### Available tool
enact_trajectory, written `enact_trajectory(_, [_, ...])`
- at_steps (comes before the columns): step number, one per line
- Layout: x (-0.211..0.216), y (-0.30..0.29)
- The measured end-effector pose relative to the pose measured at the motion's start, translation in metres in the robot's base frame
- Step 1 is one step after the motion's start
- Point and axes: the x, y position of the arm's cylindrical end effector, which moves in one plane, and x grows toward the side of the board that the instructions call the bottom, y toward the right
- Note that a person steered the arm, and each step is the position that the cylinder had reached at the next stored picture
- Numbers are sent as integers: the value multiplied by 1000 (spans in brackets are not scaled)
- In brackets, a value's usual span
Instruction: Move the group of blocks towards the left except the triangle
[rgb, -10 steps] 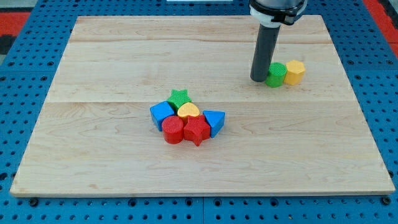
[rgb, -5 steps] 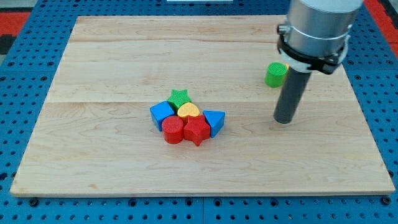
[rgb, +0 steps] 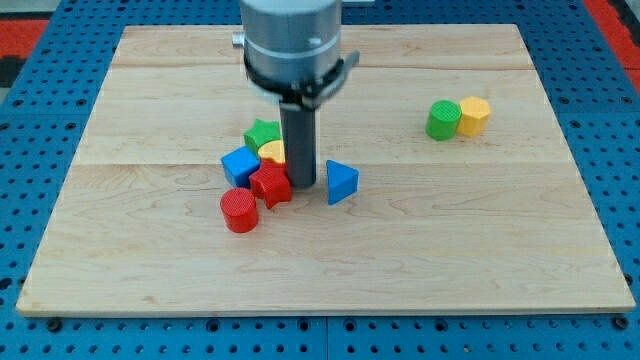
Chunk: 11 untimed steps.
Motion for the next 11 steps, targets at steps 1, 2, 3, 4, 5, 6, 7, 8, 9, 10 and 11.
enact_trajectory(1, [-34, -1])
enact_trajectory(2, [-8, 31])
enact_trajectory(3, [51, -12])
enact_trajectory(4, [68, -20])
enact_trajectory(5, [56, -33])
enact_trajectory(6, [22, -7])
enact_trajectory(7, [-9, -10])
enact_trajectory(8, [-21, -30])
enact_trajectory(9, [-21, -40])
enact_trajectory(10, [-30, -70])
enact_trajectory(11, [-74, -43])
